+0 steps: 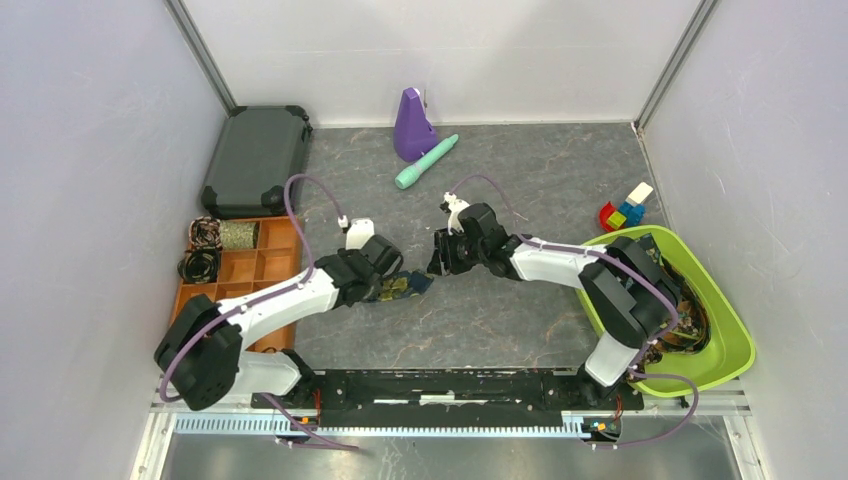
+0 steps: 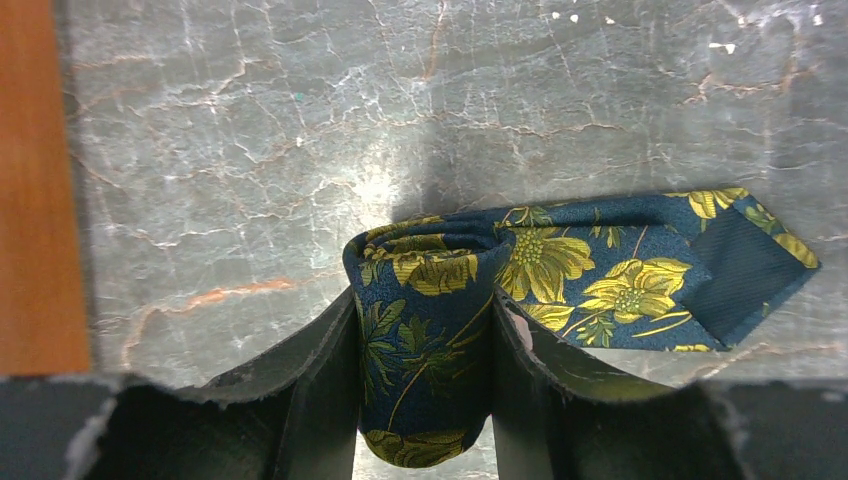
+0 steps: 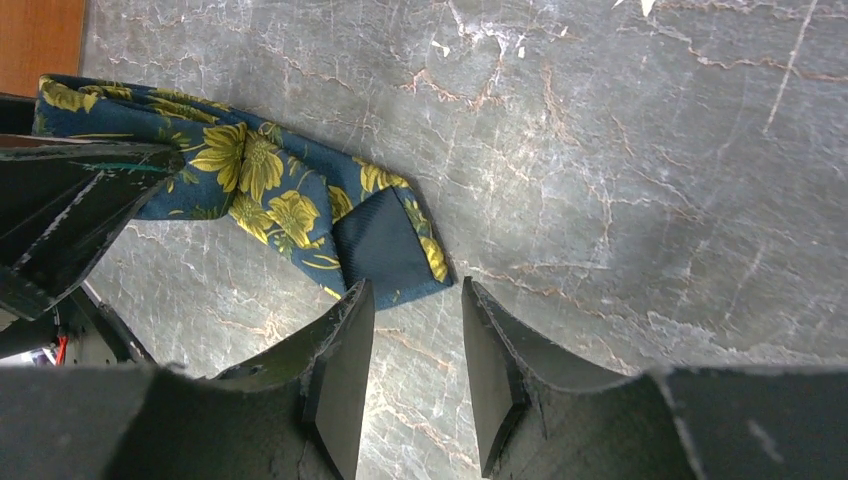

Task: Roll the ties
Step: Roll the tie at the center of the board.

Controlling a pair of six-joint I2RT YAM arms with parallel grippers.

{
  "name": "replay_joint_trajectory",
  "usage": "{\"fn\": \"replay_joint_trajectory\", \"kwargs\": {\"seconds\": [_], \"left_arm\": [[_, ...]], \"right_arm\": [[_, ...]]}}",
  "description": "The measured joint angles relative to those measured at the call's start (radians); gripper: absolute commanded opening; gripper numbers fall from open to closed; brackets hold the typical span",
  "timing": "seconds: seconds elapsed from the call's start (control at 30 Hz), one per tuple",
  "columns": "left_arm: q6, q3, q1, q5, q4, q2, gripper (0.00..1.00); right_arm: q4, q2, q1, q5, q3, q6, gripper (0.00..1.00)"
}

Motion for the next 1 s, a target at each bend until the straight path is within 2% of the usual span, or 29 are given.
{"fn": "replay_joint_trajectory", "kwargs": {"seconds": [0.5, 1.0], "left_arm": [[-0.002, 0.211, -0.139, -0.222, -0.234, 0.274, 0.41], [-0.001, 0.396, -0.235, -0.322, -0.399, 0.535, 0.45]], "right_arm": [[-0.024, -0.177, -0.086, 0.125, -0.167, 0.028, 0.45], [-0.028, -0.309, -0.173, 0.175, -0.267, 0.056, 0.45]]}}
